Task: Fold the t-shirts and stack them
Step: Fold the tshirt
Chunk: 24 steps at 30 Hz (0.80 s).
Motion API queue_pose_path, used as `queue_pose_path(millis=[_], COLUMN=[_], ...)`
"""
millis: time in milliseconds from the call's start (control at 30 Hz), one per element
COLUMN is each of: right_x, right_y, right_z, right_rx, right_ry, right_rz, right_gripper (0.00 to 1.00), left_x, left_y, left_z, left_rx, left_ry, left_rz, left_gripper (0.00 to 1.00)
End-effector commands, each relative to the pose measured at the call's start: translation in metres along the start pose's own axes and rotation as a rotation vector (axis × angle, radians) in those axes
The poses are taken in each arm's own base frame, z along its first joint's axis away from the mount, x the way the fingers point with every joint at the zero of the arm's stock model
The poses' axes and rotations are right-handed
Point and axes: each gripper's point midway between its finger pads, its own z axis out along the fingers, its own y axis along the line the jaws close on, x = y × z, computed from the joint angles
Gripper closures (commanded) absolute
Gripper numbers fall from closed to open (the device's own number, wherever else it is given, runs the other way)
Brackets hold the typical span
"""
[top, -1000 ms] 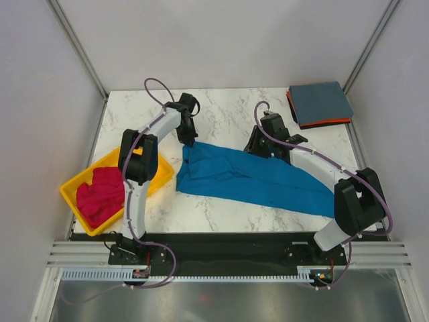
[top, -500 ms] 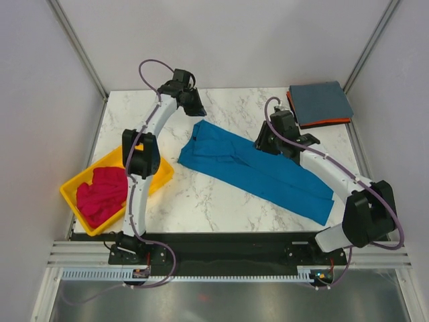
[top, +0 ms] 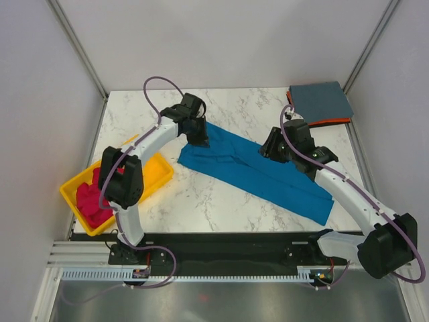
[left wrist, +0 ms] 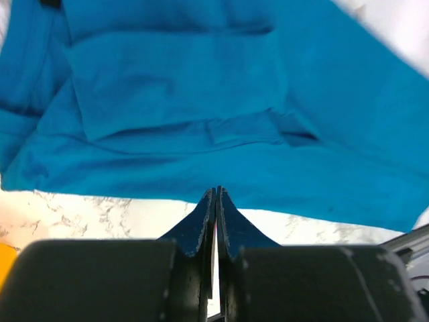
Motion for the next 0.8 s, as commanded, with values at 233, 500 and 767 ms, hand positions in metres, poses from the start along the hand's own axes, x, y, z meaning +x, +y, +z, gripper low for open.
queue_pose_path(millis=[233,500,767], right_x=[0.000,-0.003,-0.007], right_y=[-0.001,-0.006,-0.011], right_z=[-0.012,-0.004,0.018], right_rx=[-0.008,0.024,0.053], right_ry=[-0.014,-0.026,-0.038], right_rz=[0.012,-0.003,-0.009], right_gripper=[0.54,0.54,0.54], left_x=[0.009,-0.003,-0.074], left_y=[0.048,0.071,0.050], left_z=[0.065,0.112,0.164], left_rx=[-0.203,-0.285,-0.124], left_ry=[0.047,0.053,-0.021], left_rz=[-0.058,-0.069,-0.093], left_gripper=[0.97,0.98,0.96])
